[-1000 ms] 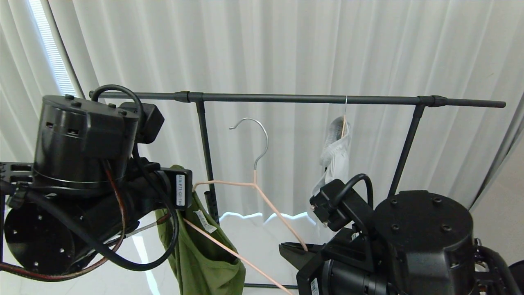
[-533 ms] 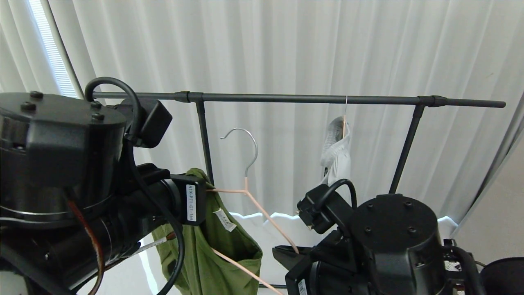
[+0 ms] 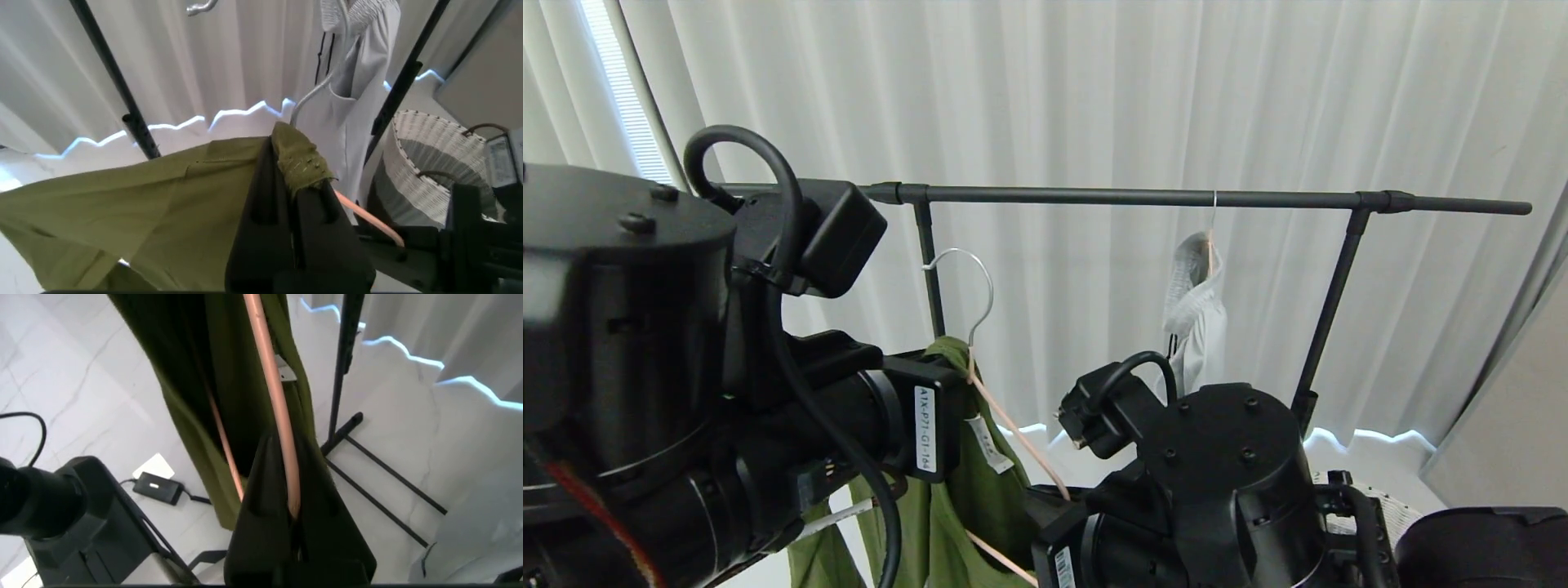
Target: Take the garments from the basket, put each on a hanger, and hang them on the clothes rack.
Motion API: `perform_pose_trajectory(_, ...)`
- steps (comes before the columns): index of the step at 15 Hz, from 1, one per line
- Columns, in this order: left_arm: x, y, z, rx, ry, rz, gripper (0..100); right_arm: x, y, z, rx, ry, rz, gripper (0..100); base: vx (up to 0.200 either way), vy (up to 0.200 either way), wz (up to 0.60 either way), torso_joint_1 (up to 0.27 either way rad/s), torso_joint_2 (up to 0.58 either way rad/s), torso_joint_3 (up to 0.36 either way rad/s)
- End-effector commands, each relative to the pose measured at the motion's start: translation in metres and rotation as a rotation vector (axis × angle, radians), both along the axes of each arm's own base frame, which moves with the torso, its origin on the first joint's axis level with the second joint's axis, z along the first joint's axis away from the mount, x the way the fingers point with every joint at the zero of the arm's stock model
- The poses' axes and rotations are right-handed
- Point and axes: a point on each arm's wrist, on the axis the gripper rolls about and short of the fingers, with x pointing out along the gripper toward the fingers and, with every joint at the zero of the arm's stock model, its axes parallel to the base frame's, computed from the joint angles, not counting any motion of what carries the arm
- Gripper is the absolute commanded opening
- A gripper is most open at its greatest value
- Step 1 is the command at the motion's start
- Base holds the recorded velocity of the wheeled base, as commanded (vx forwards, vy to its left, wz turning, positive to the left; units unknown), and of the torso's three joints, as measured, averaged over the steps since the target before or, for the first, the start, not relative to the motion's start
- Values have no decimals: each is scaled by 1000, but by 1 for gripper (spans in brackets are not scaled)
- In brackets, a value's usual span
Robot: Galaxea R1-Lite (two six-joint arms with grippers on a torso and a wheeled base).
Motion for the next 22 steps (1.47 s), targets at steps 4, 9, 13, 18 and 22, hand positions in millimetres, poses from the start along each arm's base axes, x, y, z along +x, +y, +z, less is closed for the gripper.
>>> perform_pose_trajectory(4, -9, 11, 10, -48, -22, -35, 0, 1, -7, 19, 69, -46, -66, 0, 0, 0, 0, 0, 0, 0)
perform_pose_trajectory(9, -10, 11, 6, -37, -13, -36, 0, 6, -18, 35, 118, -79, -109, 0, 0, 0, 0, 0, 0, 0)
perform_pose_trajectory(13, -10, 11, 5, -30, -9, -38, 100, 4, -24, 46, 141, -105, -105, 0, 0, 0, 0, 0, 0, 0)
perform_pose_trajectory(18, -31, 22, -5, -23, -6, -97, 100, 9, -30, 48, 128, -167, -107, 0, 0, 0, 0, 0, 0, 0)
perform_pose_trajectory(22, -50, 50, -4, 9, -77, -140, 100, 17, -64, 39, 41, -214, -148, 0, 0, 0, 0, 0, 0, 0)
